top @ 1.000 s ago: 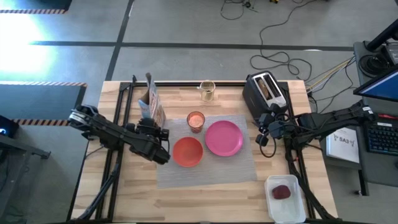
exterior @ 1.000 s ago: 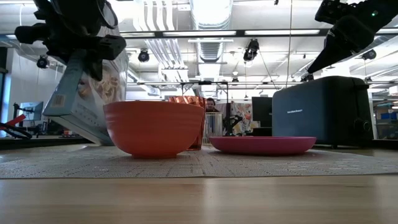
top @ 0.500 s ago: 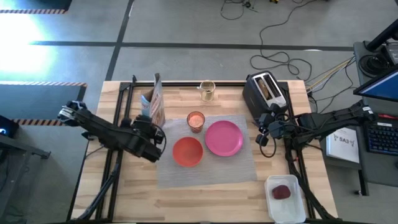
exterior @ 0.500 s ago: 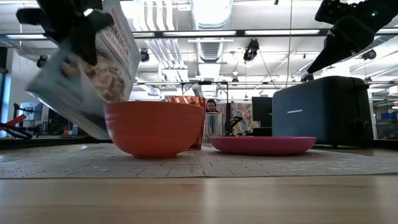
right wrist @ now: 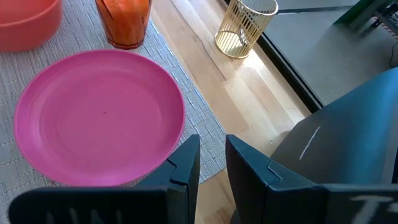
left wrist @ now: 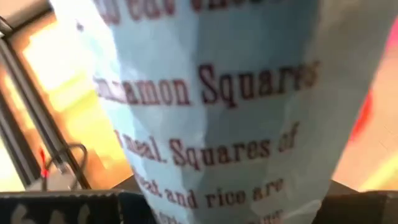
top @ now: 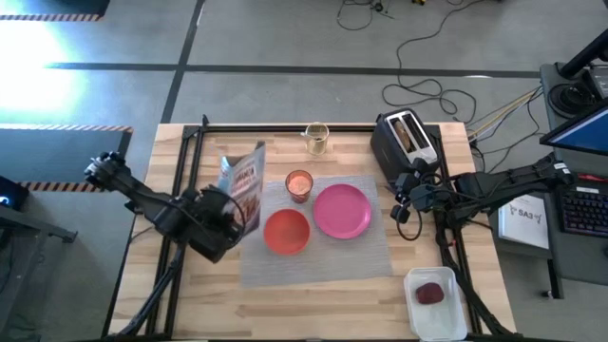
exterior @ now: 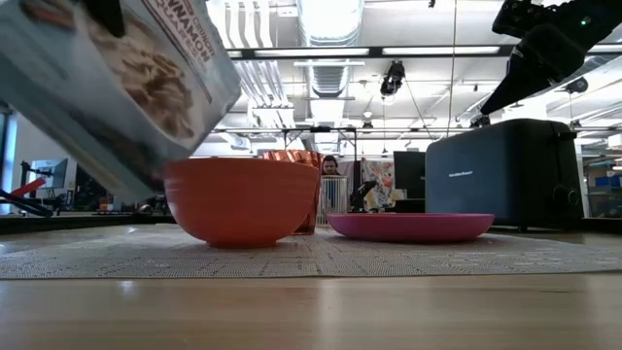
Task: Arrange a breakfast setting
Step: Pour the cereal from the blue cereal box into the orange bowl
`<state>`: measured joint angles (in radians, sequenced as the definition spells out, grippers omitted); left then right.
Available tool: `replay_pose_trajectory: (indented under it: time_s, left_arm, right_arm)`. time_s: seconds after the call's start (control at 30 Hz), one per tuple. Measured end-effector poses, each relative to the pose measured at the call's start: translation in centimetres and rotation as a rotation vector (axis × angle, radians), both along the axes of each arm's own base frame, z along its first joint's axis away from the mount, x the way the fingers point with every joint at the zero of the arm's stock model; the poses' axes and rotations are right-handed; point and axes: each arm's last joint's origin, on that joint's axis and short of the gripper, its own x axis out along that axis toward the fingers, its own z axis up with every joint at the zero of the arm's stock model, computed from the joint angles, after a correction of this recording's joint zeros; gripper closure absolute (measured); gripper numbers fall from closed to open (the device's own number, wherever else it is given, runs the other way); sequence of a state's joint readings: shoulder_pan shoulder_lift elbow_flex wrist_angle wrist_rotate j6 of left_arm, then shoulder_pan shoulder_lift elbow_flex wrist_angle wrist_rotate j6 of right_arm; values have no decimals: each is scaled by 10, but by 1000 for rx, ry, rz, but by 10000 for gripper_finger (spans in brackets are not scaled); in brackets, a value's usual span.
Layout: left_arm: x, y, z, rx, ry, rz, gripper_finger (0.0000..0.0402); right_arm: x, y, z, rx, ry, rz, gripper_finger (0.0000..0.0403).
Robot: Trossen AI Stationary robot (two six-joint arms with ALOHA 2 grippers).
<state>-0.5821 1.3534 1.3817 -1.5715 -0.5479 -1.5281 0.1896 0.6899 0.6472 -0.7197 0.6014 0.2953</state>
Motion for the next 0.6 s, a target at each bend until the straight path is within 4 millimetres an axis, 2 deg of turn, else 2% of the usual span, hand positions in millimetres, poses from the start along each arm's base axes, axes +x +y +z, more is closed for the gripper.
replay_pose_trajectory:
  time_s: [0.2, 0.4, 0.6]
  left_arm:
    - [-4, -9, 4, -140, 60, -29, 253]
    - [-9, -16, -2, -260, 156, -19, 253]
    - [-15, -28, -7, -266, 170, -17, 253]
  right_arm:
    - [0, 0, 0, 0, 0, 0, 335]
    - [0, 0, 0, 0, 0, 0, 335]
    - [0, 0, 0, 0, 0, 0, 335]
